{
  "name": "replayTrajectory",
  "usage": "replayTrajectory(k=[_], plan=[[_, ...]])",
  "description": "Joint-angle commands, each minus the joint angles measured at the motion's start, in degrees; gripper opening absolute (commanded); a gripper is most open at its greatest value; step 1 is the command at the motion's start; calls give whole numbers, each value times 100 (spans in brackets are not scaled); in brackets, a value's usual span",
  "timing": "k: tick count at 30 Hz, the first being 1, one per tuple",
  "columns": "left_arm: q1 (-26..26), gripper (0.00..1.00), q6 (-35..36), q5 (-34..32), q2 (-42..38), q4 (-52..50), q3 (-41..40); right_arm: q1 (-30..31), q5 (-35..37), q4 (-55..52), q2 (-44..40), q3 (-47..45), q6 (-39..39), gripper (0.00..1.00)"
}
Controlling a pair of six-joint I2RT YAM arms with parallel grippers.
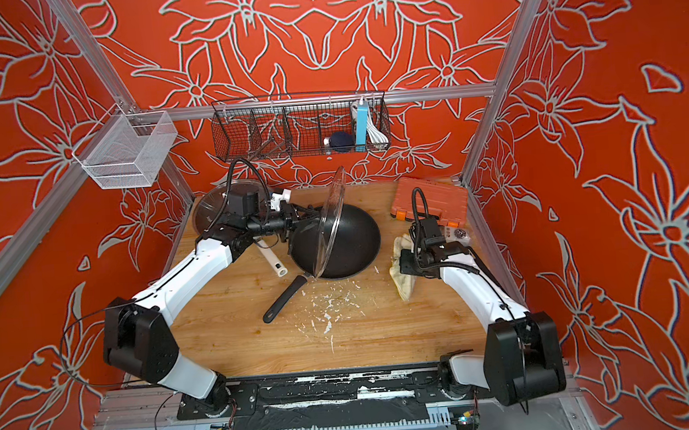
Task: Wipe the pot lid with a cloth
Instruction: Pick up the cleaning item at the center of the board, then wipe the pot lid.
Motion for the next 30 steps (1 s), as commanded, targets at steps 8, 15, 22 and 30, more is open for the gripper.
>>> replayTrajectory(k=[8, 15, 22, 30], plan=[[25, 0, -1801, 1030, 341, 2281, 528, -50, -2742, 413, -760, 1301, 569, 0], [23, 0, -2466, 1162, 682, 2864, 766, 164, -3522, 1531, -568, 1877, 1399, 0], [16, 0, -3567, 1245, 1033, 3799, 876, 923, -3480, 2054, -30, 2857, 1623, 0], [-2, 0, -3874, 1280, 1093, 4023, 1010, 1263, -3153, 2282, 464, 2968, 1673, 0]])
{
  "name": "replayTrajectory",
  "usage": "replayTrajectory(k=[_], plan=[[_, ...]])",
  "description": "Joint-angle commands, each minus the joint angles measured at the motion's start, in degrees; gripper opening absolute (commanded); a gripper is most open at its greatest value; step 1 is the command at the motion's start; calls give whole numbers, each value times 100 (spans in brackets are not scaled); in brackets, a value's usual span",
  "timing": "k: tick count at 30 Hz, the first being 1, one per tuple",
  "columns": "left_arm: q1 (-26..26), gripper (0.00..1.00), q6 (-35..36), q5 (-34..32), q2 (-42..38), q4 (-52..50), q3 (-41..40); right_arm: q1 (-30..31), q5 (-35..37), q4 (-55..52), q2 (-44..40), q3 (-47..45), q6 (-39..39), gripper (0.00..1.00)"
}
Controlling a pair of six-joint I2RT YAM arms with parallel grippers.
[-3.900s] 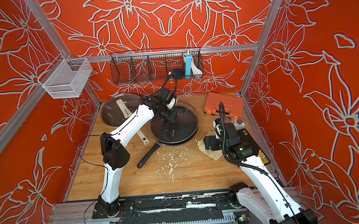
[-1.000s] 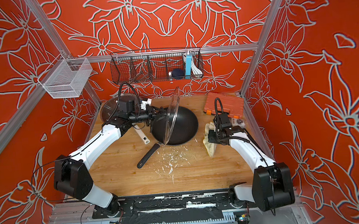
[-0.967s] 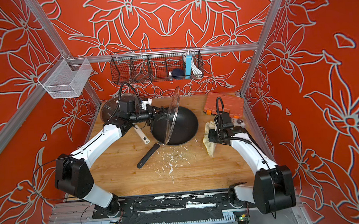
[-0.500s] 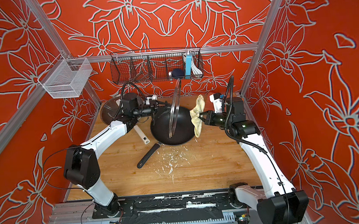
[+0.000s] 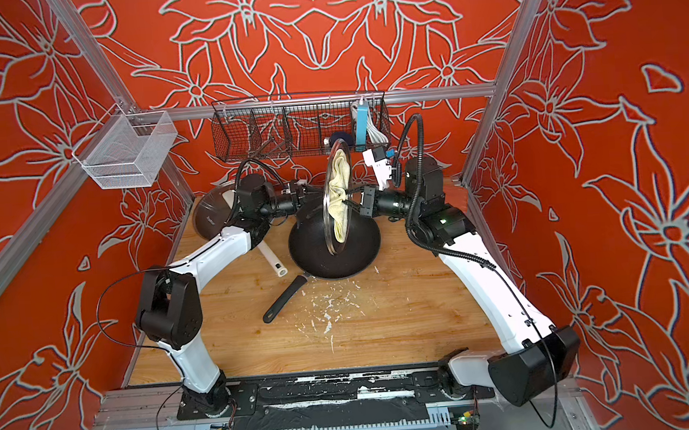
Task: Wipe the pot lid with a cloth
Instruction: Wipe the pot lid.
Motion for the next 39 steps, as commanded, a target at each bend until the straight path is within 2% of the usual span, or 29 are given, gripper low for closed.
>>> replayTrajectory(k=[1, 5, 11, 14, 18, 23, 26, 34, 39], plan=[[-13, 0, -358, 237, -185, 1145, 331, -10, 344, 100, 97, -223, 46, 0], [-49, 0, -553, 277, -118, 1303, 376, -89, 605, 29, 270, -647, -104, 0], [-52, 0, -971, 310, 44, 1694, 345, -169, 676, 7, 277, -740, -224, 0], [-59, 0, -1063, 282, 86, 1800, 345, -169, 311, 72, 241, -496, -215, 0], [-82, 0, -1152, 237, 122, 1860, 341, -135, -346, 704, 382, 67, 298, 0], [-137, 0, -1262, 223, 165, 1962, 338, -117, -367, 740, 650, 842, 426, 0], [-173, 0, -1381, 211, 196, 2096, 349, -159, -90, 578, 798, 692, 379, 0], [-197, 0, -1565, 186, 246, 2369, 362, -362, 551, 538, 777, -594, 318, 0], [-231, 0, -1648, 180, 306, 2479, 332, -362, 323, 513, 749, -288, 368, 0]])
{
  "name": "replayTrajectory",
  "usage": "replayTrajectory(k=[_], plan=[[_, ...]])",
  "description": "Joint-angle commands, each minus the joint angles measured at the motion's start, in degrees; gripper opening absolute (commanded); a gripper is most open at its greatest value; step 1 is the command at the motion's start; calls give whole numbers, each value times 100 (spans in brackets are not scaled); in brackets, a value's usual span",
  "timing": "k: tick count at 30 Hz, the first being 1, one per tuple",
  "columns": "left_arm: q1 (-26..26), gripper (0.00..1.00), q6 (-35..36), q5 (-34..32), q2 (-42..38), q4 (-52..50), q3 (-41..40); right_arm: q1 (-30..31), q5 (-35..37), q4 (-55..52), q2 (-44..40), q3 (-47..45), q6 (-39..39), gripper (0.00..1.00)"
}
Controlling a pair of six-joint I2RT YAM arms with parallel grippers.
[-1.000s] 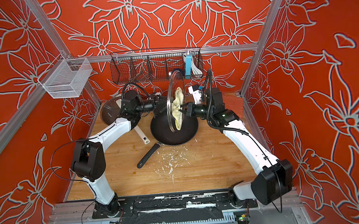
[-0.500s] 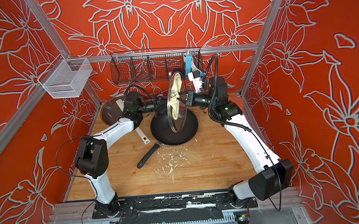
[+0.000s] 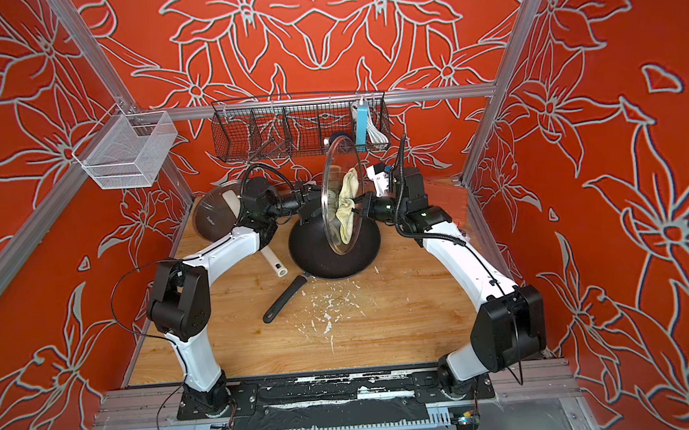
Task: Wipe the pot lid with a cloth
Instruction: Wipe the pot lid.
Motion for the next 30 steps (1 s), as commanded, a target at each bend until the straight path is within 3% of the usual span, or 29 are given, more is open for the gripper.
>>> replayTrajectory(k=[1, 9, 21, 25, 30], plan=[[-83, 0, -232, 5, -114, 1163, 310, 20, -176, 231, -146, 523, 131, 0], [-167, 0, -282, 9, -54, 1231, 337, -14, -351, 47, 197, 1967, 225, 0], [-202, 0, -501, -35, -1, 1562, 367, -560, 97, -86, 270, 493, -20, 0], [-216, 0, -510, -30, -6, 1575, 367, -556, -154, 38, 282, 701, 143, 0], [-233, 0, -528, -26, 14, 1597, 341, -521, -632, 183, 348, 1642, 363, 0]])
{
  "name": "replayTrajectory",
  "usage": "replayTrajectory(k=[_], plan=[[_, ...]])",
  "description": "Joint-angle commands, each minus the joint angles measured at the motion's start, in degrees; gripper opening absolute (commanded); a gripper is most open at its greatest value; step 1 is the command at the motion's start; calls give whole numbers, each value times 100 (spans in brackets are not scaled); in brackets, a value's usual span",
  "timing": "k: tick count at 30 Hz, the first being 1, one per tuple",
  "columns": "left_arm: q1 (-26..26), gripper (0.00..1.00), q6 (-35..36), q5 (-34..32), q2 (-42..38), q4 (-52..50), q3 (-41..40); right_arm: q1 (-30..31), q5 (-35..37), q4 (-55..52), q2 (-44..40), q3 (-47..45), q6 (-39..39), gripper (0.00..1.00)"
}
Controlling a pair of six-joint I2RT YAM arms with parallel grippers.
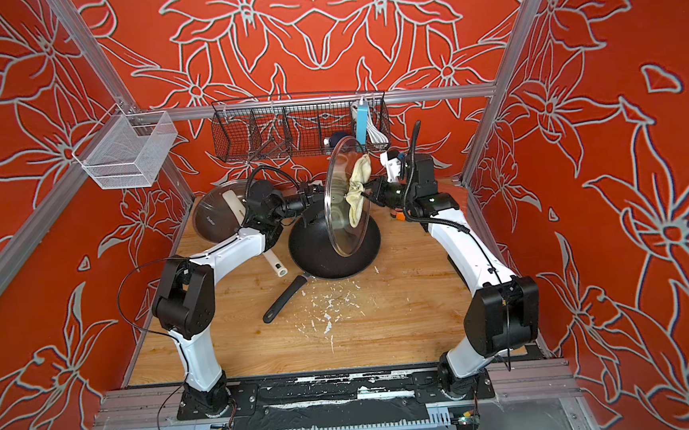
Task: Wipe the pot lid with a cloth
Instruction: Wipe the pot lid.
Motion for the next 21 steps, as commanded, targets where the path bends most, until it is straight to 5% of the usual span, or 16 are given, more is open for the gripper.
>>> replayTrajectory(k=[1, 7, 21], plan=[[-54, 0, -362, -35, -124, 977, 349, 46, -488, 450, -71, 757, 207, 0], [-102, 0, -379, -26, -122, 1010, 383, -30, -332, 59, 201, 1158, -3, 0], [-103, 0, -491, -49, -88, 1233, 430, -491, -119, -598, 343, -310, -1004, 0]])
